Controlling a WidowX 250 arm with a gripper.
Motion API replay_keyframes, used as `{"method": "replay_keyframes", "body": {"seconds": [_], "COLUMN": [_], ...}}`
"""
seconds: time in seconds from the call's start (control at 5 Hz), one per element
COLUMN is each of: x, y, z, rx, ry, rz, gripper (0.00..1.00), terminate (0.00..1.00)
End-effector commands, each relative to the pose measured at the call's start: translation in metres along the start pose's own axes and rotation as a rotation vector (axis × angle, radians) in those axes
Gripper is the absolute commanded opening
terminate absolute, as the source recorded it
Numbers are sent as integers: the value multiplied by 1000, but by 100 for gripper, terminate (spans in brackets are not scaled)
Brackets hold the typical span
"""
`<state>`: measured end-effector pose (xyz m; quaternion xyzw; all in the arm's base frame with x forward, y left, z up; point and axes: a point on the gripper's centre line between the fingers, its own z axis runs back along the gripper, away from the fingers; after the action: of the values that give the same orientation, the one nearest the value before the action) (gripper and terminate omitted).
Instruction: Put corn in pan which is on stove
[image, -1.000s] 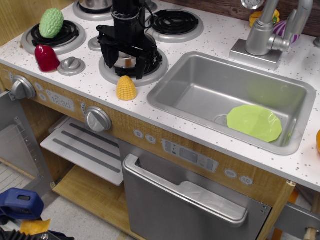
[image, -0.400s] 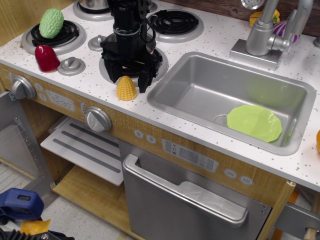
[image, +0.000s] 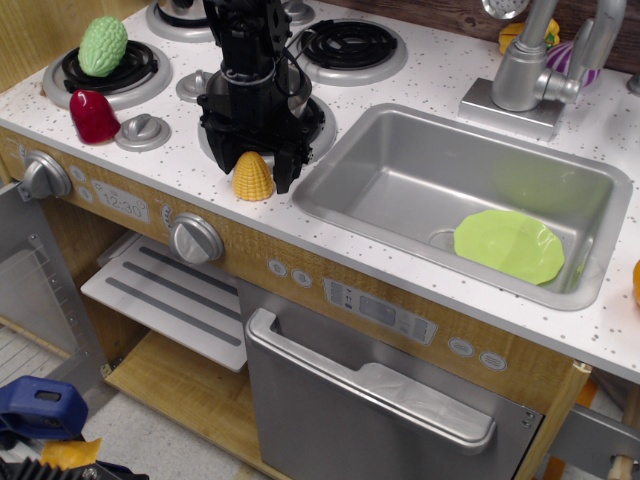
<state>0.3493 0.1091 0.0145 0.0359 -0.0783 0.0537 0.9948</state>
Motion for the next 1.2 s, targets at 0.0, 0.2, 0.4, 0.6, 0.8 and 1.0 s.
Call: {"method": "replay_keyframes", "body": {"seconds": [0.0,0.2,0.4,0.6,0.8,1.0], "x": [9,14,22,26,28,37], "y": [8,8,16,26,33,35], "z": [8,13,35,59,71,83], "rx": [0,11,77,132,170,227], "ry": [-44,-38,9,62,102,115], "rz": [8,5,-4,-26,-22,-56], "gripper": [0,0,0,0,0,0], "terminate": [0,0,0,0,0,0]}}
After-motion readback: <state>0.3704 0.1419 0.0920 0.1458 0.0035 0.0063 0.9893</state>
